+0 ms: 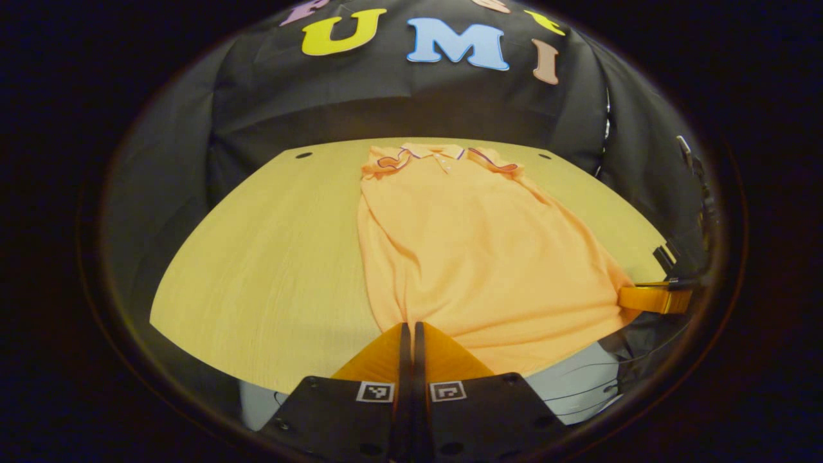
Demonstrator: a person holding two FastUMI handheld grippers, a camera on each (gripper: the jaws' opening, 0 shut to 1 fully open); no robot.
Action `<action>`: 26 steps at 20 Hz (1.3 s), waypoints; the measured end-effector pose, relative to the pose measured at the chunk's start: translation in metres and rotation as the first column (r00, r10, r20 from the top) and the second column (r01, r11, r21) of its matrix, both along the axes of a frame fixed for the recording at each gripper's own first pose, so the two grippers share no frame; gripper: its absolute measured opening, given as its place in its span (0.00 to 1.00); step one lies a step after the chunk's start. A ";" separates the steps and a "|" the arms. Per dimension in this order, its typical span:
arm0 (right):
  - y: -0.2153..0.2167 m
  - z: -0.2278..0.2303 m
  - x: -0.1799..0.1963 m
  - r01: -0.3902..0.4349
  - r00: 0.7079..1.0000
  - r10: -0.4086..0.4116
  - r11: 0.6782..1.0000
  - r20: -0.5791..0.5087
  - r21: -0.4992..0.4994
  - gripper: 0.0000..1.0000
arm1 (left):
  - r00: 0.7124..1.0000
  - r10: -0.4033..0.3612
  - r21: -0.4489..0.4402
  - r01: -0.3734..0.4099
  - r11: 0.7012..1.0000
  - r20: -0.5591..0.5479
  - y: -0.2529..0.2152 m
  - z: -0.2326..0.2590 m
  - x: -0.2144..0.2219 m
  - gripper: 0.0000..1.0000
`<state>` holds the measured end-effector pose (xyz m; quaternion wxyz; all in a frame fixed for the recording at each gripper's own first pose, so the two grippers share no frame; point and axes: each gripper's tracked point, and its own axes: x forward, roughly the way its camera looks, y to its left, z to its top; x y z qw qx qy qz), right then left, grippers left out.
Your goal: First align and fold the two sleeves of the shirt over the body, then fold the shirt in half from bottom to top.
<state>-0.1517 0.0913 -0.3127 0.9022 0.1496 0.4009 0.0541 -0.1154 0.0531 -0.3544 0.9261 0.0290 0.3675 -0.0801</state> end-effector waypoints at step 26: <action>-0.013 0.177 0.213 0.071 0.951 -0.062 0.997 0.303 -0.021 0.00 | 0.983 -0.001 -0.122 0.024 0.992 0.184 -0.006 0.134 0.224 0.06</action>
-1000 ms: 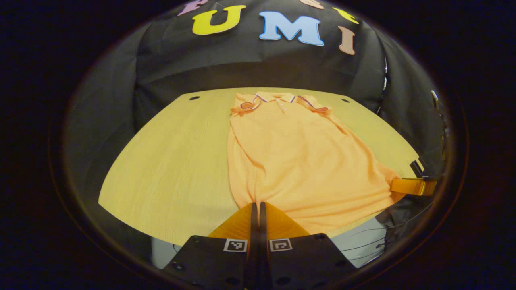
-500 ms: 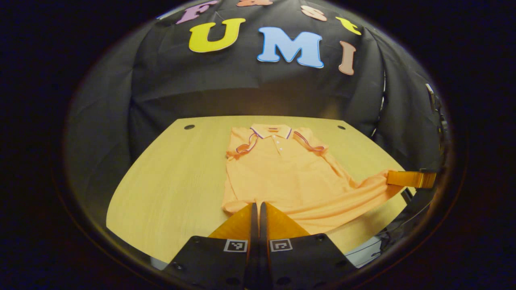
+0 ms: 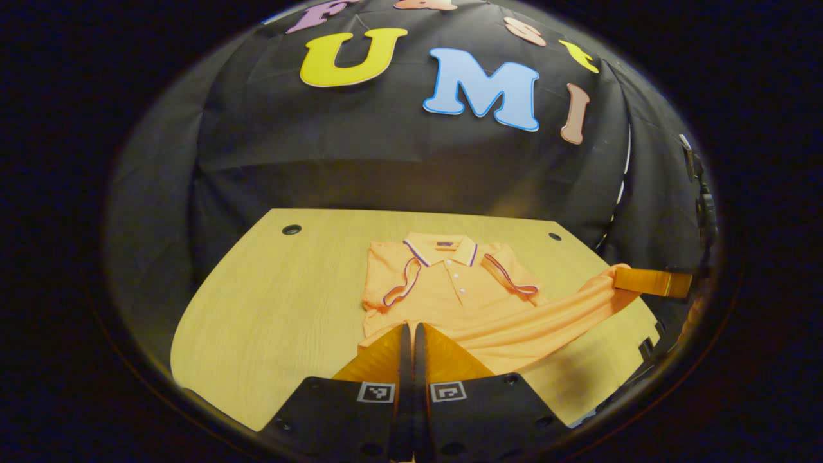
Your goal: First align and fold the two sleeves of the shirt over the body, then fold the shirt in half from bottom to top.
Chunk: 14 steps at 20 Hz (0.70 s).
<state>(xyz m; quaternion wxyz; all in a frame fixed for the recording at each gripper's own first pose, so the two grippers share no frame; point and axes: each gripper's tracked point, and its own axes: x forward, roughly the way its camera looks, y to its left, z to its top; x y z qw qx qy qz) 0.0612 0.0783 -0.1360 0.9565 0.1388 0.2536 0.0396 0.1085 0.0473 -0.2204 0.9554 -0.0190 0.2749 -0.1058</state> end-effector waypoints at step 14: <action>-0.014 0.011 0.149 0.124 0.992 -0.124 0.992 0.000 -0.027 0.01 | 0.994 -0.095 0.032 0.093 0.995 0.057 -0.016 0.005 0.181 0.06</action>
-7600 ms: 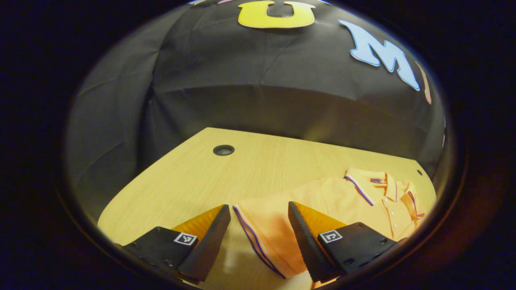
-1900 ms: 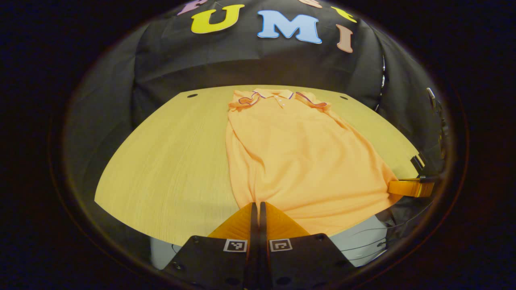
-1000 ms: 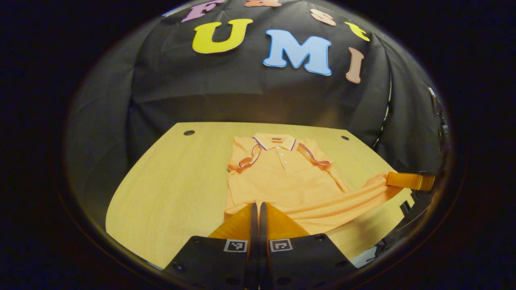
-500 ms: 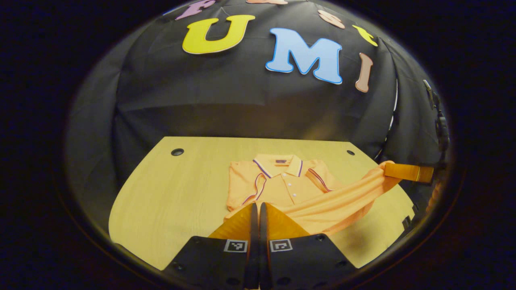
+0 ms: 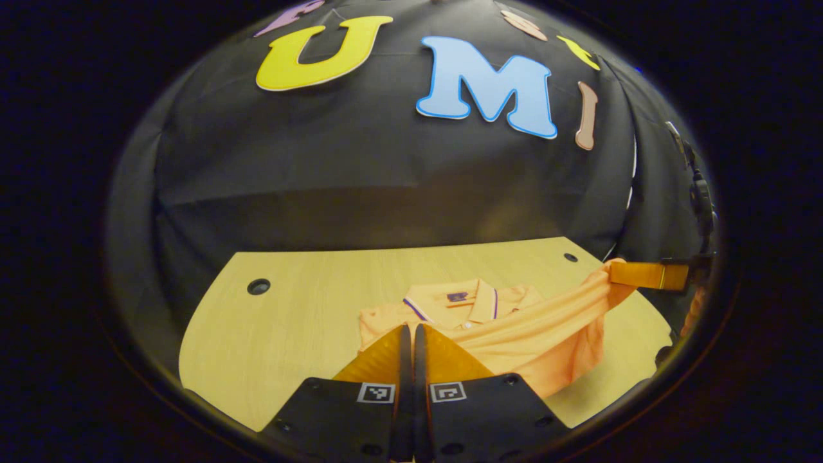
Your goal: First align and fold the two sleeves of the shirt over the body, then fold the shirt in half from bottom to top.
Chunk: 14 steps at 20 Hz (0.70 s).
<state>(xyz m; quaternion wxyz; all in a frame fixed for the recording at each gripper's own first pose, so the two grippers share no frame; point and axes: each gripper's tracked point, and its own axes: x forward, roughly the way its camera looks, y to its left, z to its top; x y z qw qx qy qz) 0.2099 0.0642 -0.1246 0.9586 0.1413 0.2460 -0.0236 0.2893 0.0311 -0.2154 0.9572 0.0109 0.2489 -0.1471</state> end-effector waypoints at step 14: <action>-0.006 -0.047 0.097 0.021 0.999 -0.023 0.996 -0.025 -0.083 0.01 | 0.996 -0.013 0.073 0.007 0.997 0.086 -0.013 -0.050 0.091 0.06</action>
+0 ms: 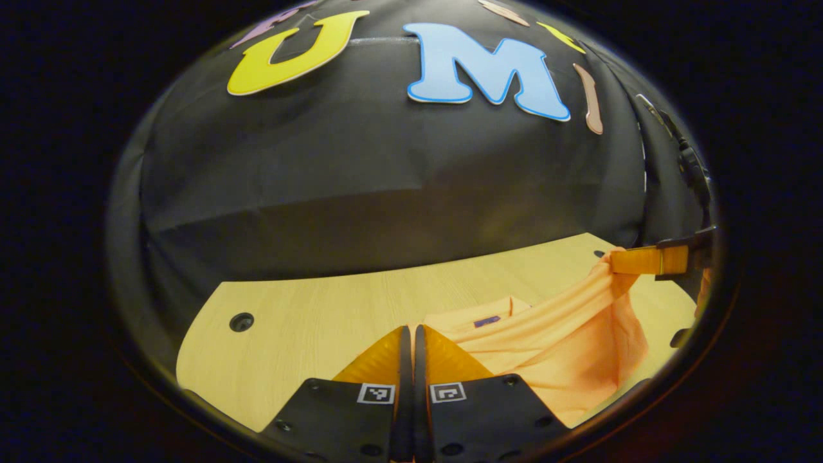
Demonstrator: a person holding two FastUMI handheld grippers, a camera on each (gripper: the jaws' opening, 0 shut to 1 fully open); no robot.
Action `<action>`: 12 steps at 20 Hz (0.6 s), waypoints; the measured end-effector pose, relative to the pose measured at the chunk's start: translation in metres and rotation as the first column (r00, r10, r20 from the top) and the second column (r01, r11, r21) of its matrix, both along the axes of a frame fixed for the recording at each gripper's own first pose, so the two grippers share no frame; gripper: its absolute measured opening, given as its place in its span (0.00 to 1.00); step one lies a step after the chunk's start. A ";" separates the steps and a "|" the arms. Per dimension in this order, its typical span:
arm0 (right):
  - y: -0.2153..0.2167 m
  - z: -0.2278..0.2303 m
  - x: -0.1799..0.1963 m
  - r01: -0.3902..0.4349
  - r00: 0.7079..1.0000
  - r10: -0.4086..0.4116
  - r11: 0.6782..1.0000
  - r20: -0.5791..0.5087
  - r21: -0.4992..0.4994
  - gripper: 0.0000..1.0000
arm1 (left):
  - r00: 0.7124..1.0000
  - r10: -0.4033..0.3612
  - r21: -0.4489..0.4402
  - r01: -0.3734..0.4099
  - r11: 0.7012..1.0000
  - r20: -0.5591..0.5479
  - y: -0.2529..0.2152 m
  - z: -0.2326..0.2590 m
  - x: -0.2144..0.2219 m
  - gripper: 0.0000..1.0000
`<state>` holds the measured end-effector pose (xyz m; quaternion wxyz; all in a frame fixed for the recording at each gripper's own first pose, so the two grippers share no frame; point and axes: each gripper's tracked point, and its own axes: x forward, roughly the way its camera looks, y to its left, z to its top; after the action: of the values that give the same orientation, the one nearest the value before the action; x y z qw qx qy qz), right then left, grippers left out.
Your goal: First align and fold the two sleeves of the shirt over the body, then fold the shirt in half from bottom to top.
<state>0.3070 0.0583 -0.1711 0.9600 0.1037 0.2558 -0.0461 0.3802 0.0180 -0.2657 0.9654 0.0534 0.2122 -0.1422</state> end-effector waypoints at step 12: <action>0.014 -0.050 0.012 -0.031 0.991 0.018 0.994 -0.130 -0.102 0.07 | 0.998 0.035 0.049 -0.033 0.998 -0.045 0.013 -0.037 0.010 0.19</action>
<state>0.3192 0.0723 -0.2211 0.9462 0.0472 0.3156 -0.0541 0.3899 0.0311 -0.3022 0.9610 0.0697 0.2384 -0.1217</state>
